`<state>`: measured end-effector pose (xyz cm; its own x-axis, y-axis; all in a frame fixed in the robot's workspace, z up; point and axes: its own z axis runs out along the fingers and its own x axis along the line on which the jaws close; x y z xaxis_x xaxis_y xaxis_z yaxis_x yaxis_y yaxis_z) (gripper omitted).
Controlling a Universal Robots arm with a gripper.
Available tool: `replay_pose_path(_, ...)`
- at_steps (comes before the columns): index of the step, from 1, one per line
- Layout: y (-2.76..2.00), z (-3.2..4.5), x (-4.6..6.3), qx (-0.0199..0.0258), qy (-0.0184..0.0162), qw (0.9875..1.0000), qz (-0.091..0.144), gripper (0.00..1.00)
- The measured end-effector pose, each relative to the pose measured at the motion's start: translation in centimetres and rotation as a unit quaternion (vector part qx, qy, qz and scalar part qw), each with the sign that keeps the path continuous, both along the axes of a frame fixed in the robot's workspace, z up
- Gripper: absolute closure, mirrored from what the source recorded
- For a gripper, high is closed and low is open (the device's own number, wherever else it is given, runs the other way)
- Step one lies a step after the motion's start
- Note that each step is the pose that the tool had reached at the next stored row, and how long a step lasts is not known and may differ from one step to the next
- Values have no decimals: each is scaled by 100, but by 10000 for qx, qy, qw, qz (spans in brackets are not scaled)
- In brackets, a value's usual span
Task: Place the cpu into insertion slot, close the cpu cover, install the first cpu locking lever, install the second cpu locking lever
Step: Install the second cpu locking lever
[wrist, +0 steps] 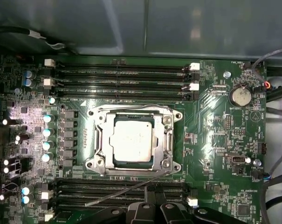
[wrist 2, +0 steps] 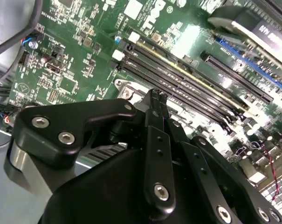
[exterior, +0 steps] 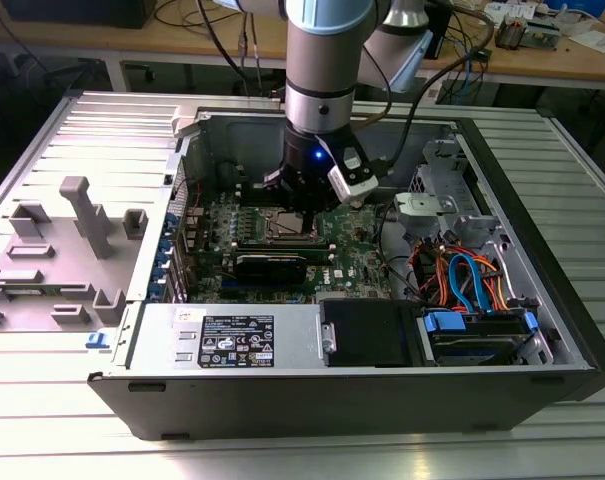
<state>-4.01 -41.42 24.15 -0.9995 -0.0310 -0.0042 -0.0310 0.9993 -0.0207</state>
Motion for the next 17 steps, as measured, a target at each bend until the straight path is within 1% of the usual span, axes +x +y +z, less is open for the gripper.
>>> replay_pose_path(1,-9,0,-12,3,0,10000,1,89)
replay_pose_path(7,-9,0,-168,22,0,10000,56,89)
replay_pose_path(17,-10,0,-170,23,0,10000,59,89)
